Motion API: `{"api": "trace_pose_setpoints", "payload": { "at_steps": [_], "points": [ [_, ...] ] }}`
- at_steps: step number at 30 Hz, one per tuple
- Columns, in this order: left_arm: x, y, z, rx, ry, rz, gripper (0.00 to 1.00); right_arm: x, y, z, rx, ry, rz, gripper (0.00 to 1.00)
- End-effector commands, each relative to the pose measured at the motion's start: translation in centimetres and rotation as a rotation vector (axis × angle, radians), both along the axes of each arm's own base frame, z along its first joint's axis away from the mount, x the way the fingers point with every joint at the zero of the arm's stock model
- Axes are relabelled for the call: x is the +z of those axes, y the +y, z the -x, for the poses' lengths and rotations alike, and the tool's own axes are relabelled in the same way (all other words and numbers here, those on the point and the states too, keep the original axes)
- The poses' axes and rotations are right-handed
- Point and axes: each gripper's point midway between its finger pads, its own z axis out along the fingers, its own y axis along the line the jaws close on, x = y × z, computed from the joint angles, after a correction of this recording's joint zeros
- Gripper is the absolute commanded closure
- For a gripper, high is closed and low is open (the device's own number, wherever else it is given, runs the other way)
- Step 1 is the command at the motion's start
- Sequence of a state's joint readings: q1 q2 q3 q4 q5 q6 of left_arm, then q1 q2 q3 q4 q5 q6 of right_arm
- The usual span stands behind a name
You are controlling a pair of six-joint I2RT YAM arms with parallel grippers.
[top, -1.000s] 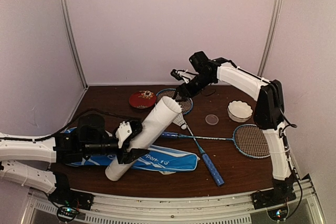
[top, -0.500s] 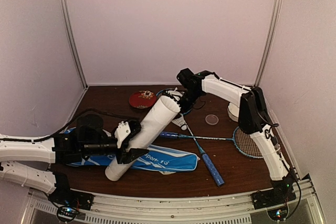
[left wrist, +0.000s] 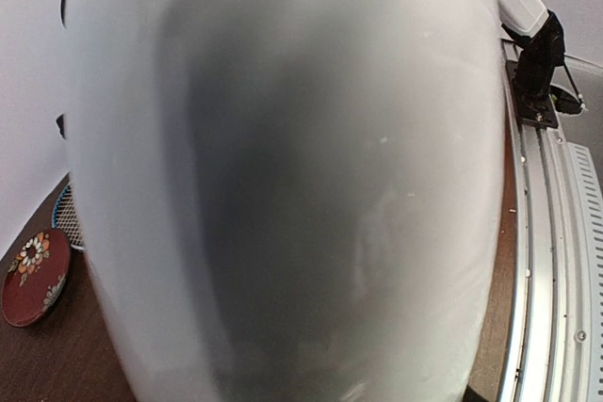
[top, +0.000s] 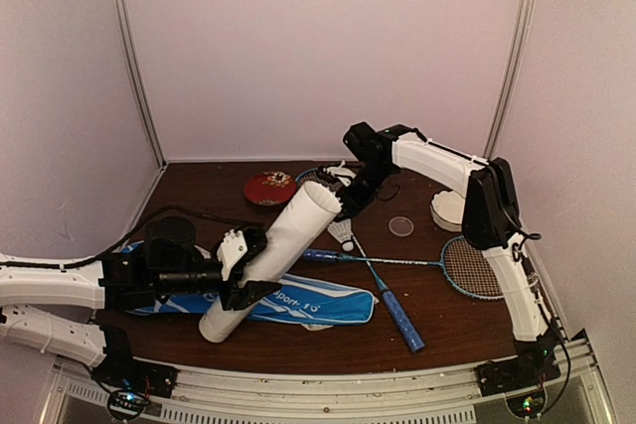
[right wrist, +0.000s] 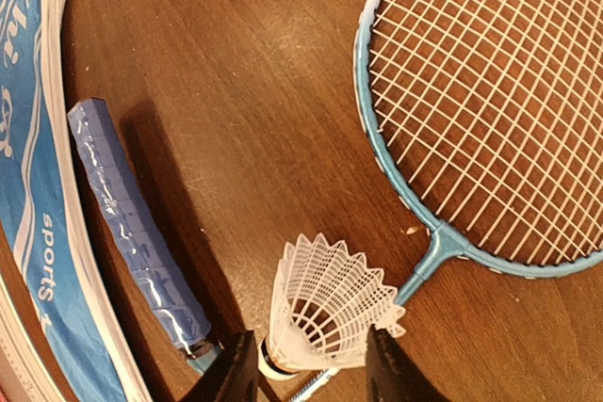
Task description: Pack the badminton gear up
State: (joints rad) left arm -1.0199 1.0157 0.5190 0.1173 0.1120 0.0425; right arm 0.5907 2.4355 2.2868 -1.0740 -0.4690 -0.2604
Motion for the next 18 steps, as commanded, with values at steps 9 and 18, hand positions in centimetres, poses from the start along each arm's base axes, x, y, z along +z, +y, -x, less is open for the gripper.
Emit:
{"api": "trace_pose_setpoints", "payload": {
  "at_steps": [9,18],
  "points": [
    [0.3,-0.3,-0.1,-0.011,0.002,0.004,0.55,3.6,-0.5,-0.2,0.001,-0.039,-0.034,0.36],
    [0.1,-0.2,-0.1,-0.008,0.007,0.004,0.55,-0.1,-0.1,0.0,0.016,0.026,-0.007,0.30]
  ]
}}
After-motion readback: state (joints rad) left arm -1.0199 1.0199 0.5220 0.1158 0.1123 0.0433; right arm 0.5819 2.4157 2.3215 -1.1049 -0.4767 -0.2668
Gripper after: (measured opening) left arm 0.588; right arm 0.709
